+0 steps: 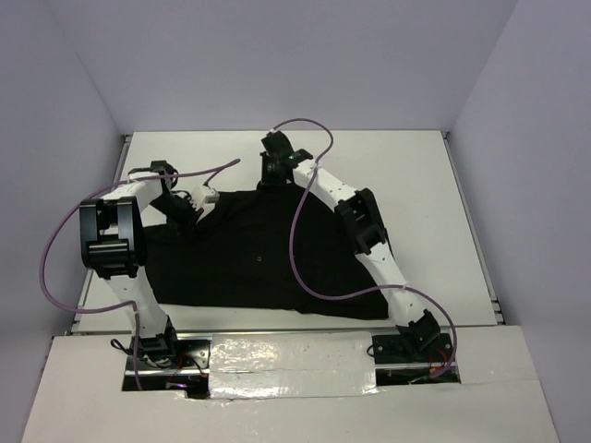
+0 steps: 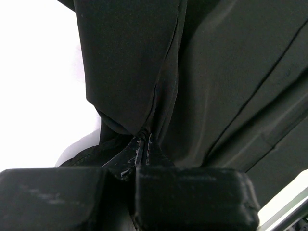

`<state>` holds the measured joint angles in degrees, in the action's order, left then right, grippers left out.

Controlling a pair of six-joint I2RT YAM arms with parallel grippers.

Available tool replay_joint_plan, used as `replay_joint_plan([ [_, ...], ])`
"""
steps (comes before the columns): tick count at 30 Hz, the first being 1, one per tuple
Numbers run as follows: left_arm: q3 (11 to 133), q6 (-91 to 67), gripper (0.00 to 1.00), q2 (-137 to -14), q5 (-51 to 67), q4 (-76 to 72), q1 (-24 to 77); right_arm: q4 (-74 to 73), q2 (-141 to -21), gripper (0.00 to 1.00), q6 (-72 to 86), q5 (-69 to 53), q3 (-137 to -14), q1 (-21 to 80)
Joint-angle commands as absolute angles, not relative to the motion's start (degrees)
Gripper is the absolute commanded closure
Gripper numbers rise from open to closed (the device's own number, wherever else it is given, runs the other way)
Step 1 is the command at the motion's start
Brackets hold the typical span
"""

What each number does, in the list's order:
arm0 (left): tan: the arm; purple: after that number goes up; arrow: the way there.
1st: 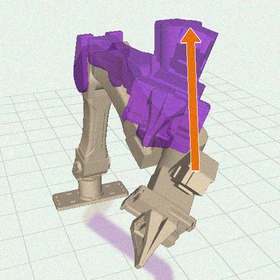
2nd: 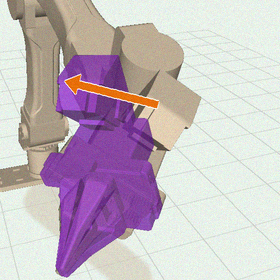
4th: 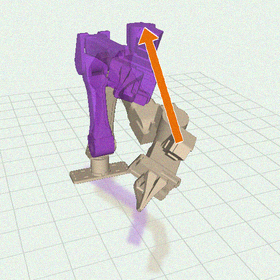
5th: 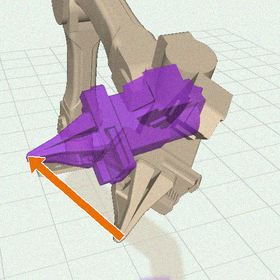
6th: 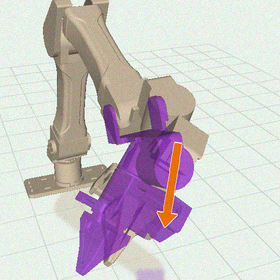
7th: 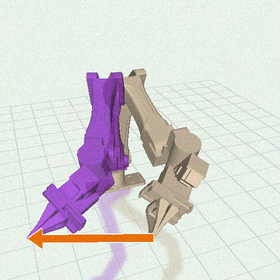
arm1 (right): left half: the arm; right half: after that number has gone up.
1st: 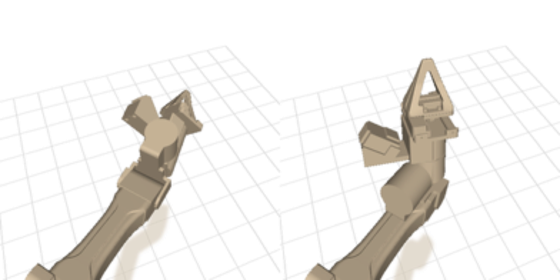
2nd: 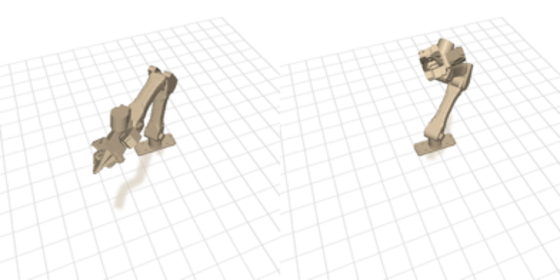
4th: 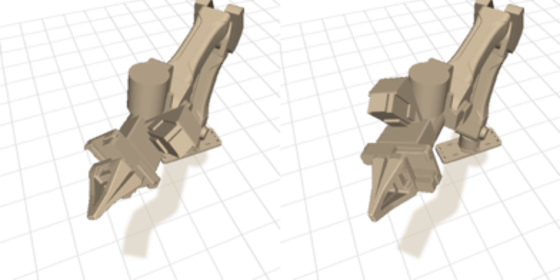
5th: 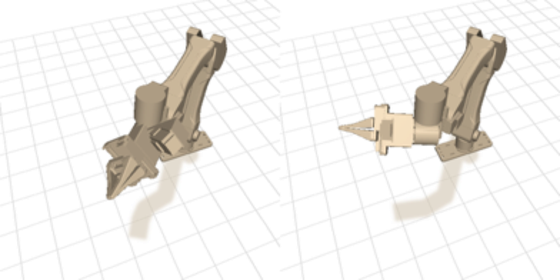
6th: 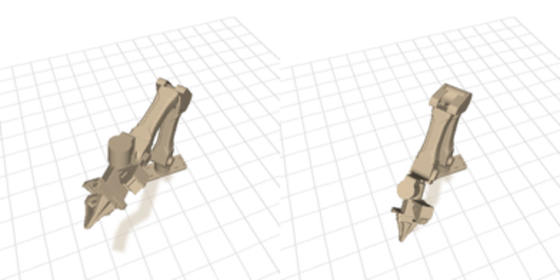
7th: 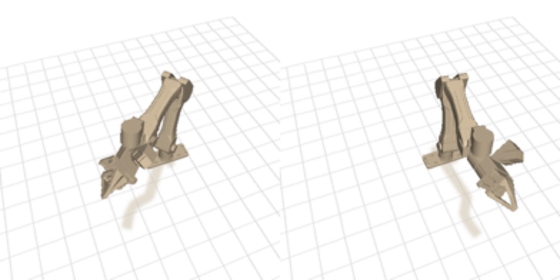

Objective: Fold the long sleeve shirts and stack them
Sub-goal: Fold the shirt

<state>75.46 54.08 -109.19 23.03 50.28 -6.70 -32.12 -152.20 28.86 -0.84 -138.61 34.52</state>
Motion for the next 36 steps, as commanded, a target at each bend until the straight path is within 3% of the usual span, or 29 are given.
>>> replay_joint_plan([
  [1, 74.71, 55.28, 1.0, -106.17, 24.61, 52.3, -6.94, -34.28, -152.58, 0.85, 29.97, 0.79, -139.22, 34.54],
  [3, 75.06, 54.84, 1.0, -106.08, 24.52, 52.47, -6.86, -32.18, -150.74, 0.99, 29.71, 1.14, -137.03, 34.37],
  [4, 75.58, 54.84, 1.0, -106.17, 24.52, 52.64, -6.86, -31.65, -149.34, 1.0, 29.79, 1.23, -136.33, 34.28],
  [9, 76.81, 54.23, 1.0, -106.35, 21.98, 51.94, -6.94, -23.14, -141.35, 1.0, 29.79, 0.35, -130.1, 31.82],
  [16, 76.99, 53.44, 1.0, -107.14, 18.2, 50.36, -6.86, -0.38, -121.58, 1.0, 30.94, 5.53, -108.58, 30.94],
  [24, 80.41, 47.82, 1.0, -108.37, 17.14, 47.73, -7.21, 4.13, -114.44, 1.0, 28.22, 8.25, -100.82, 30.85],
  [30, 87.17, 37.55, 1.0, -108.28, 18.72, 43.42, -9.84, 10.36, -98.22, 1.0, 26.46, 10.28, -82.58, 31.02],
  [36, 89.38, 38.41, 1.0, -110.56, 22.41, 44.55, -10.11, 9.15, -84.23, 1.0, 27.41, 11.08, -63.06, 34.09],
])
